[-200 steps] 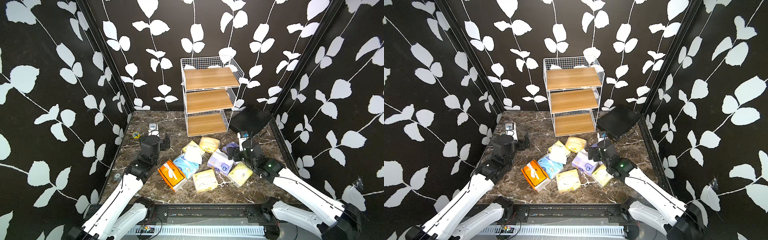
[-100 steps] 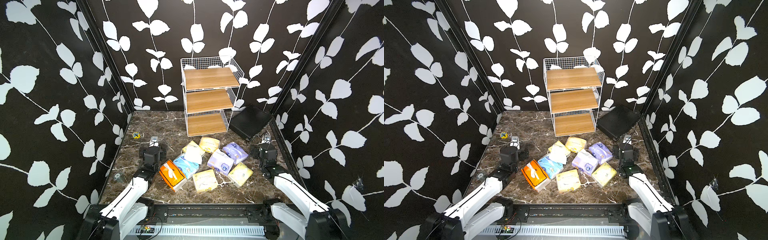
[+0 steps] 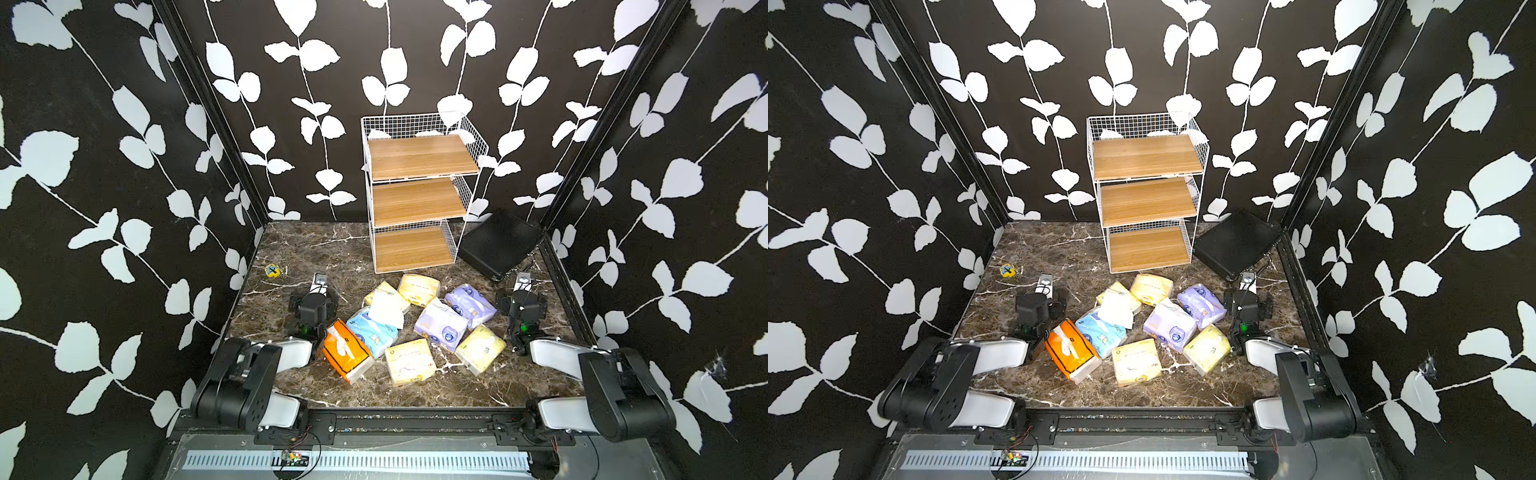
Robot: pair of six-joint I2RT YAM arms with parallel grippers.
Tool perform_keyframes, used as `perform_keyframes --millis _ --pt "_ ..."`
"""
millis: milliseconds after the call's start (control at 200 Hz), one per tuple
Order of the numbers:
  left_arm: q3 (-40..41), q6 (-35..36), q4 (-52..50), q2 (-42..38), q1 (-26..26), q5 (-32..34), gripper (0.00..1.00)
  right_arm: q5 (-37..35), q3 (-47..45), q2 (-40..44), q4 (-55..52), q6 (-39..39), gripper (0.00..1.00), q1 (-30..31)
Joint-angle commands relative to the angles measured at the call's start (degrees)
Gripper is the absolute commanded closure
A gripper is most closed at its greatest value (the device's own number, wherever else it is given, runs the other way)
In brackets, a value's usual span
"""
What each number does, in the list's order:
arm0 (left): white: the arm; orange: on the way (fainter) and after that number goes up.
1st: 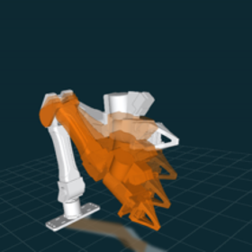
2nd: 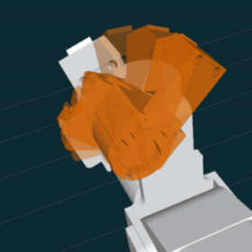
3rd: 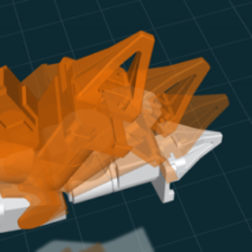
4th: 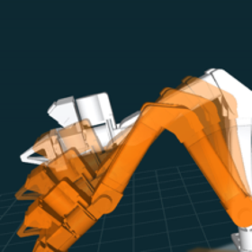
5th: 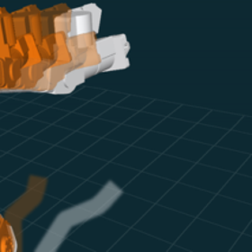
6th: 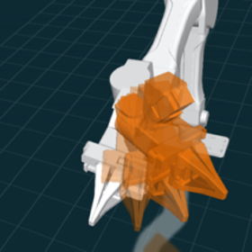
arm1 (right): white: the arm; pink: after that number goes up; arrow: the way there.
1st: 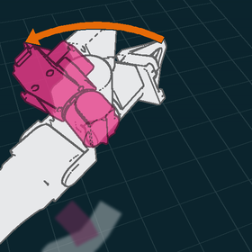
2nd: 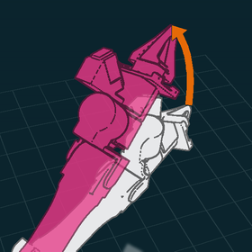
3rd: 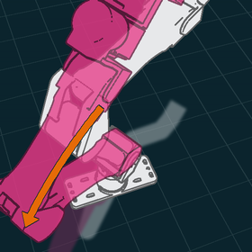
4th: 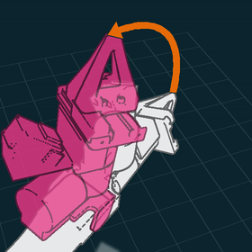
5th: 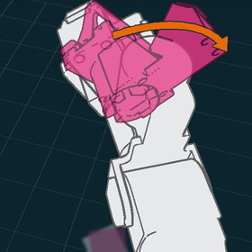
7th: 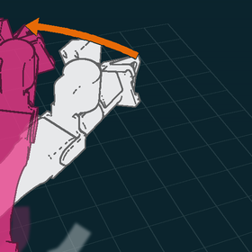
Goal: Remove the tissue boxes from the shelf
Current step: Reset both arms
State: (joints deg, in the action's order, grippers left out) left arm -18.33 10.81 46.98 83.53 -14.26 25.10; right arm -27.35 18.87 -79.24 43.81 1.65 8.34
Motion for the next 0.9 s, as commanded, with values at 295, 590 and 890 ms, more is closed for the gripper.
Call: perform_keyframes --millis 295,590,890 --pt "-3.16 -2.41 8.77 6.34 8.02 -14.61 0.01 11.32 -4.19 -7.64 19.04 0.3 0.01 -5.35" --pt "-4.88 -4.71 4.22 5.8 10.57 -17.22 0.01 9.08 2.52 -8.12 7.2 1.11 0.01 -5.35" --pt "-4.88 -4.7 3.39 5.33 10.57 -17.53 0.01 9.07 2.65 -8.0 7.06 1.08 0.01 -5.34"
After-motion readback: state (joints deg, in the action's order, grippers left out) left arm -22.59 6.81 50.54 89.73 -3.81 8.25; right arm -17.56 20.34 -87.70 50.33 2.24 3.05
